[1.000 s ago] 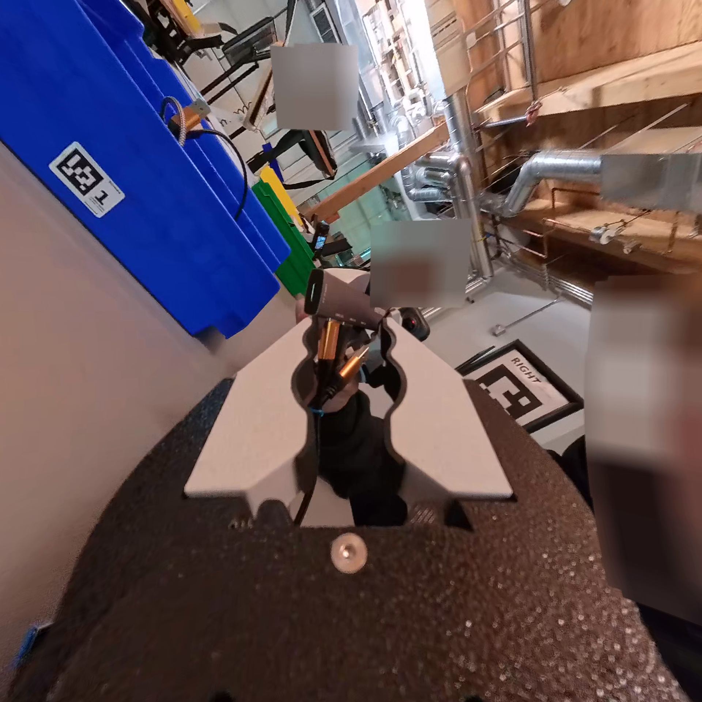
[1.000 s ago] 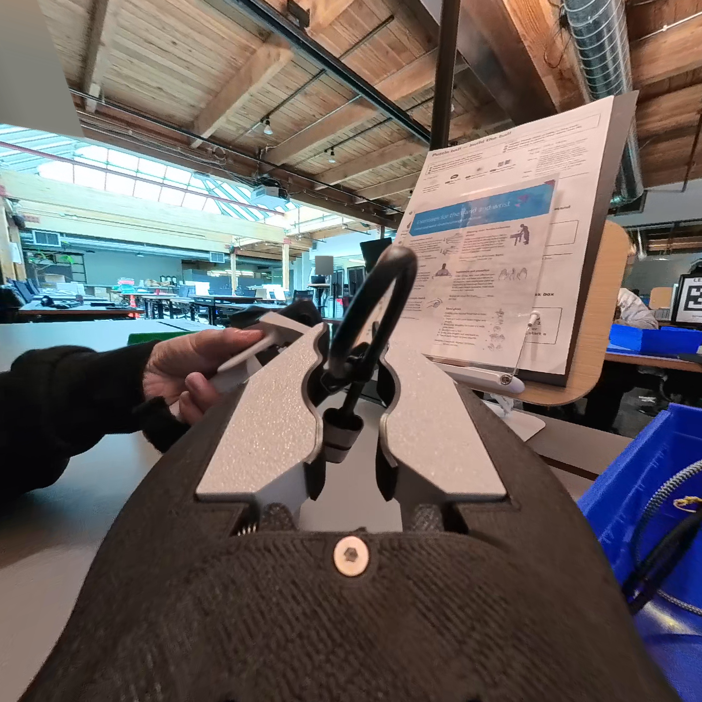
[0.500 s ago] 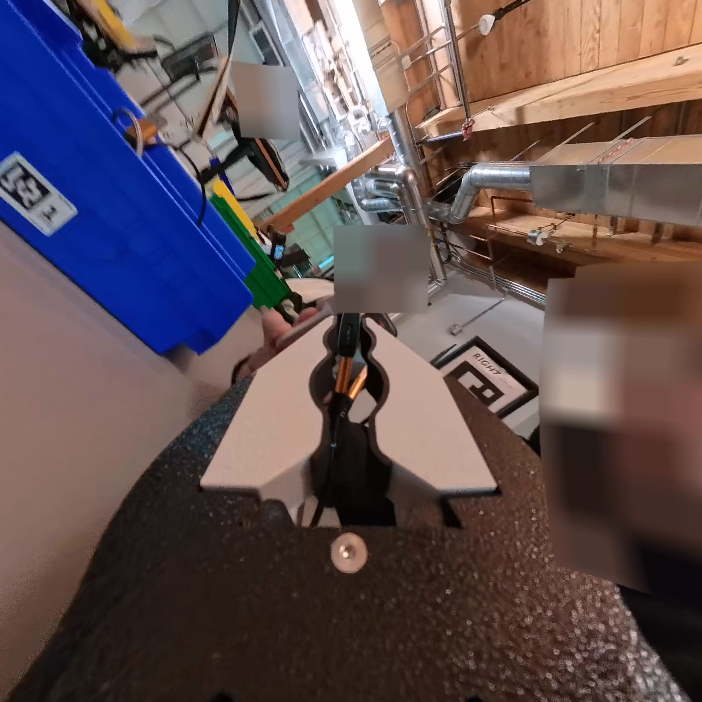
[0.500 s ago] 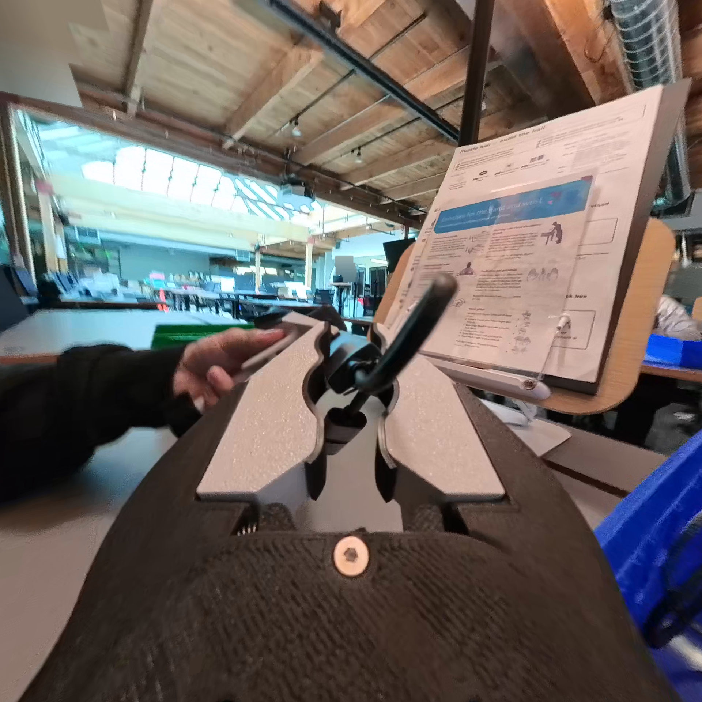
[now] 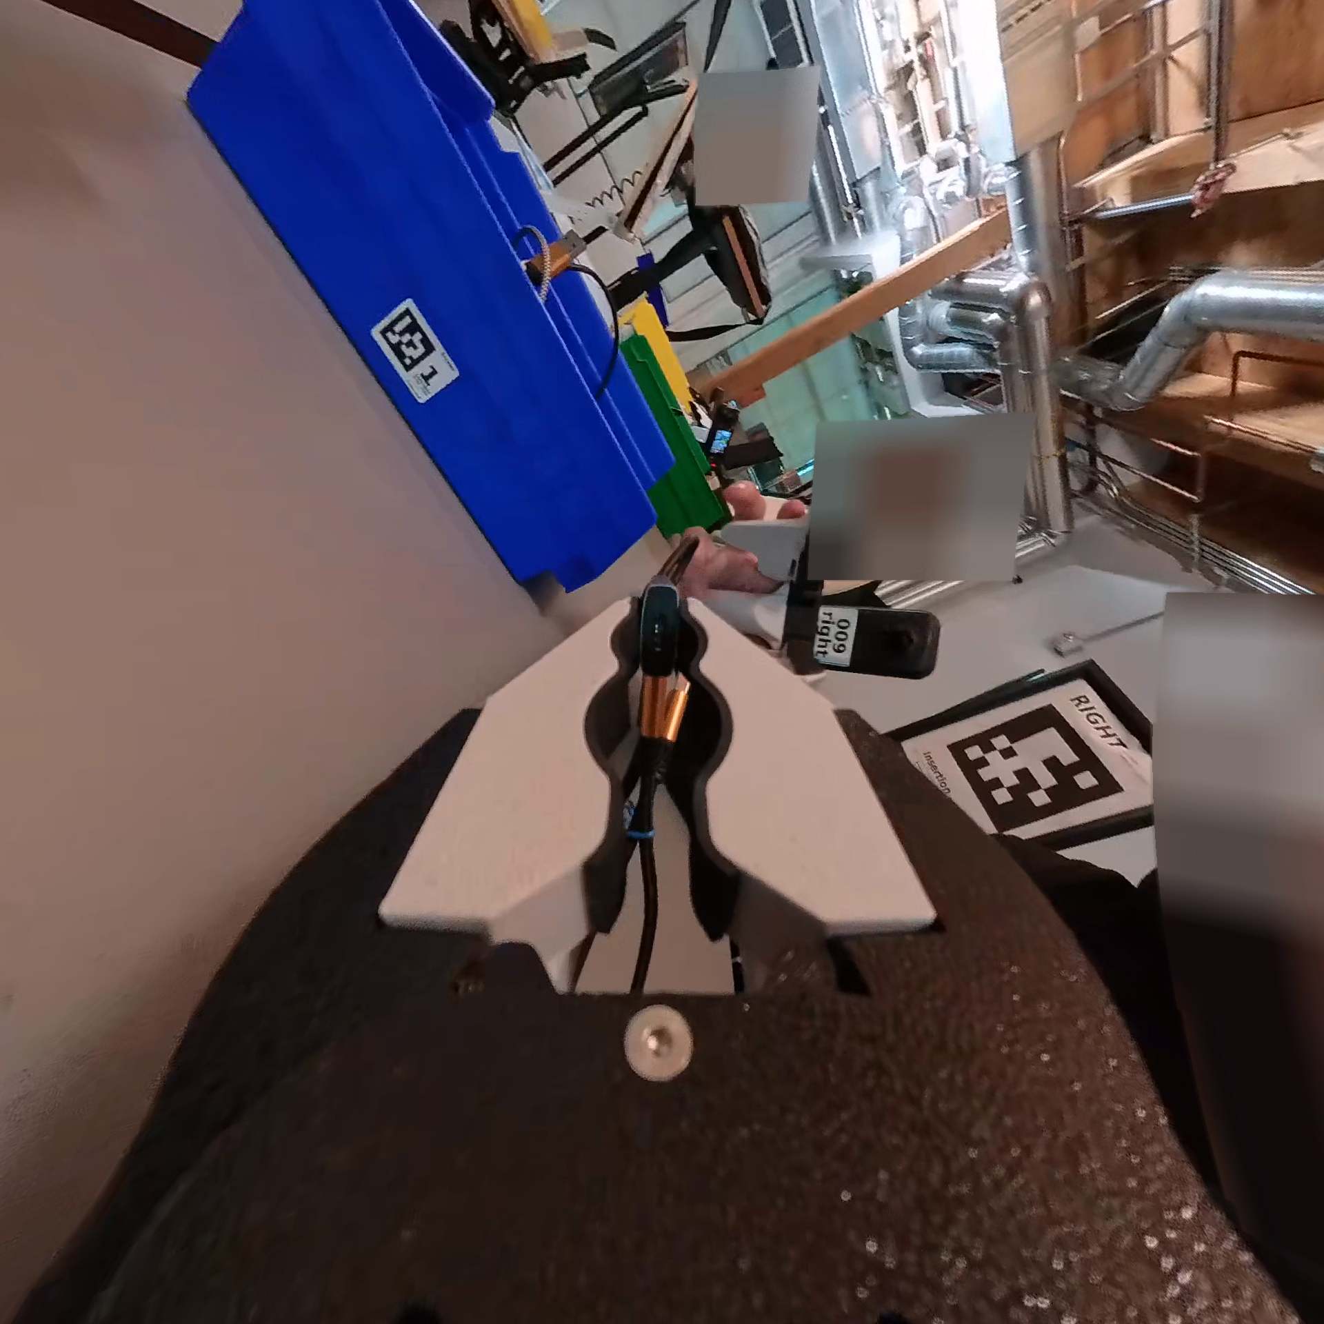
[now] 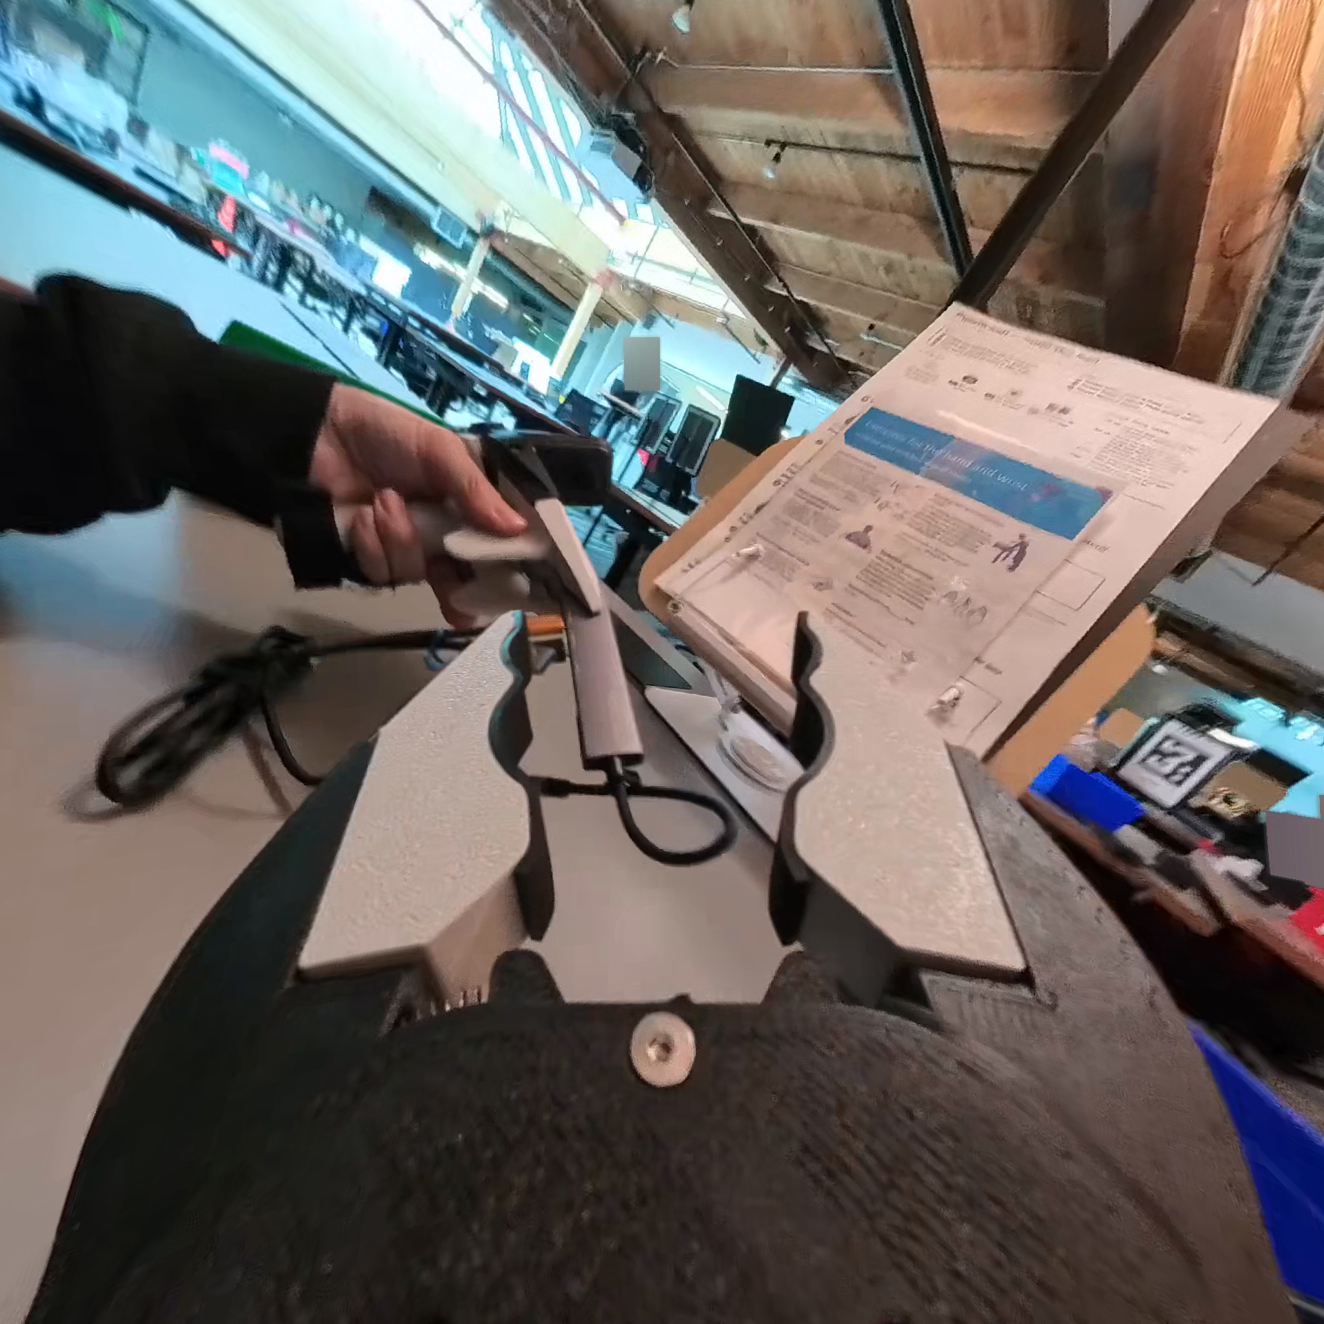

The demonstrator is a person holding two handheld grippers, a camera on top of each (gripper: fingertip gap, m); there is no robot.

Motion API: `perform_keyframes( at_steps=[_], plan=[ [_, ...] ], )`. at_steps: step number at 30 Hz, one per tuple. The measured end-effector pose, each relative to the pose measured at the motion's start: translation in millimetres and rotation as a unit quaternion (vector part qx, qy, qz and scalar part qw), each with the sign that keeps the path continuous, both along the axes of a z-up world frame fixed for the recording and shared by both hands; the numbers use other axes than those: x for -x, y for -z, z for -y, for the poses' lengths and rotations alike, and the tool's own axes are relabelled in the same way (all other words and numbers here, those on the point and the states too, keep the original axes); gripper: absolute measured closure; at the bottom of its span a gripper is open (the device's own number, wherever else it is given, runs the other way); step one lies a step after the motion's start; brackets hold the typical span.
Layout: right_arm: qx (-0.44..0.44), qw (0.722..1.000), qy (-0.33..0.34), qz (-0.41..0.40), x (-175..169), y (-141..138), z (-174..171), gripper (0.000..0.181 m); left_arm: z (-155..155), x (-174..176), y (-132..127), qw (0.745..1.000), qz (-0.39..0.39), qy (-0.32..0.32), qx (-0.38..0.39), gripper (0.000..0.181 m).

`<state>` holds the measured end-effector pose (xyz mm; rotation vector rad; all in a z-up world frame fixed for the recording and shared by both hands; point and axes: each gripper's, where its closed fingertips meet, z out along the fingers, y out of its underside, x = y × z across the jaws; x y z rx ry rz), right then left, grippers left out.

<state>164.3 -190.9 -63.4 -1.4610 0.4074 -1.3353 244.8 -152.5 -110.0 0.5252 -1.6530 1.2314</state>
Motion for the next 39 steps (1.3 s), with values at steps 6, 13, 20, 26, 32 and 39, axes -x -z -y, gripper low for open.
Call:
perform_keyframes(
  at_steps=[6,13,20,26,32,39],
  plan=[
    [0.05,0.996,0.045,-0.058,-26,42,-8,0.12,10,17,7,1.0,0.0,0.028,-0.014,0.175],
    [0.098,0.993,0.058,-0.04,-23,40,-10,0.125,11,23,18,0.997,0.041,0.039,-0.045,0.175],
    [0.109,0.987,0.066,-0.097,-33,64,-15,0.148,12,30,11,0.998,0.039,0.051,-0.028,0.175],
    [0.096,0.987,0.049,-0.119,-35,72,-17,0.159,12,28,11,0.998,0.005,0.054,-0.015,0.175],
    [0.082,0.99,0.049,-0.1,-36,70,-19,0.159,14,26,10,0.999,-0.011,0.047,-0.01,0.175],
    [0.051,0.994,0.04,-0.086,-33,62,-20,0.16,15,26,6,0.999,-0.021,0.042,-0.003,0.175]
  ],
)
